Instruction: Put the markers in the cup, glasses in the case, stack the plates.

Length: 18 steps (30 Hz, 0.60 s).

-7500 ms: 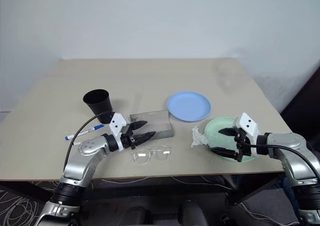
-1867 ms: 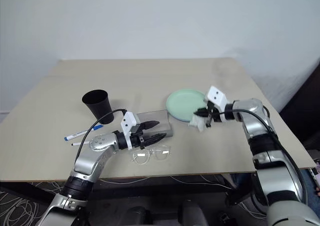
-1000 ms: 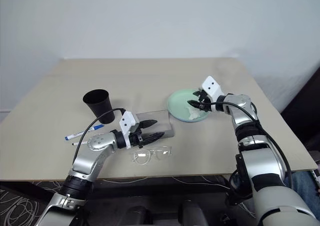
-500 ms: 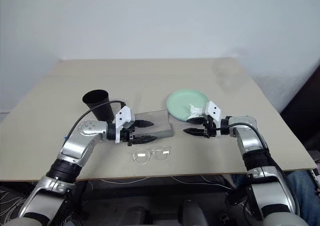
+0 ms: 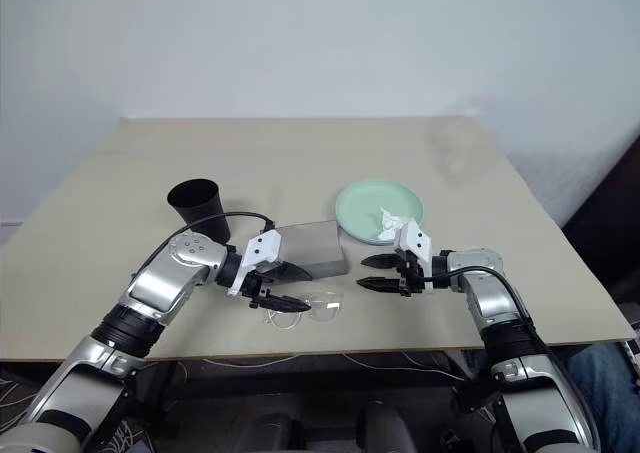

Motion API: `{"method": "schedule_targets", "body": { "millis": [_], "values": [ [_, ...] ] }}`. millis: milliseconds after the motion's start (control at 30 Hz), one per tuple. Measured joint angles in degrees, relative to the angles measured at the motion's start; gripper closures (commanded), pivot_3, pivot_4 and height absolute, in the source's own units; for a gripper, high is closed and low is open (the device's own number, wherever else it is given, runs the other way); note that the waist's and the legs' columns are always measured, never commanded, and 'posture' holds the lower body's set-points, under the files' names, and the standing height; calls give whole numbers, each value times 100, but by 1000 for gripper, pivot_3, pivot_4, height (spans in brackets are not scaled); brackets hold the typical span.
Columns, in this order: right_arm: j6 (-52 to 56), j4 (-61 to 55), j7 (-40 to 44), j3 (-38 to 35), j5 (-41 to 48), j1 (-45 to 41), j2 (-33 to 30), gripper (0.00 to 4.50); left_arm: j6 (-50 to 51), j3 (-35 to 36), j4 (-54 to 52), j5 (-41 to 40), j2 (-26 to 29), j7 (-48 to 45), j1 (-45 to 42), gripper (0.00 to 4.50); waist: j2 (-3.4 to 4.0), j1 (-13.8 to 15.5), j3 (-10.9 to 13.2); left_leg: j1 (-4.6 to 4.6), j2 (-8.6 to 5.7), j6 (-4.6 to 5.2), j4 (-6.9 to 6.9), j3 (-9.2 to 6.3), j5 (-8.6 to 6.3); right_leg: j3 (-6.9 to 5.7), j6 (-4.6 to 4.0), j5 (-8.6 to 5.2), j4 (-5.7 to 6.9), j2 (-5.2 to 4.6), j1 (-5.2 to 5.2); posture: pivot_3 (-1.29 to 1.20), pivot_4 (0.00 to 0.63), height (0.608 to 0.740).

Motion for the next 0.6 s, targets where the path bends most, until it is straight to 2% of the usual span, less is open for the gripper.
{"method": "schedule_targets", "body": {
  "millis": [467,567,600],
  "values": [
    [-38,-140,-400,0,19,281,98,2246,-67,-363,302,484,-5,-129,-274,1437,0,2,0,-1,0,1,2,-1,0,1,-3,-2,0,1,-1,0,0,721],
    [-54,-140,-471,0,23,284,113,2210,-101,-391,464,613,-3,-186,-375,1992,-1,2,0,-2,0,1,2,0,0,1,-1,0,0,1,-1,0,0,721],
    [-73,-140,-488,0,25,285,119,2210,-141,-408,520,669,1,-220,-430,2318,-1,2,0,-1,-1,1,2,0,0,1,-1,-1,0,1,-1,0,0,721]
  ]
}}
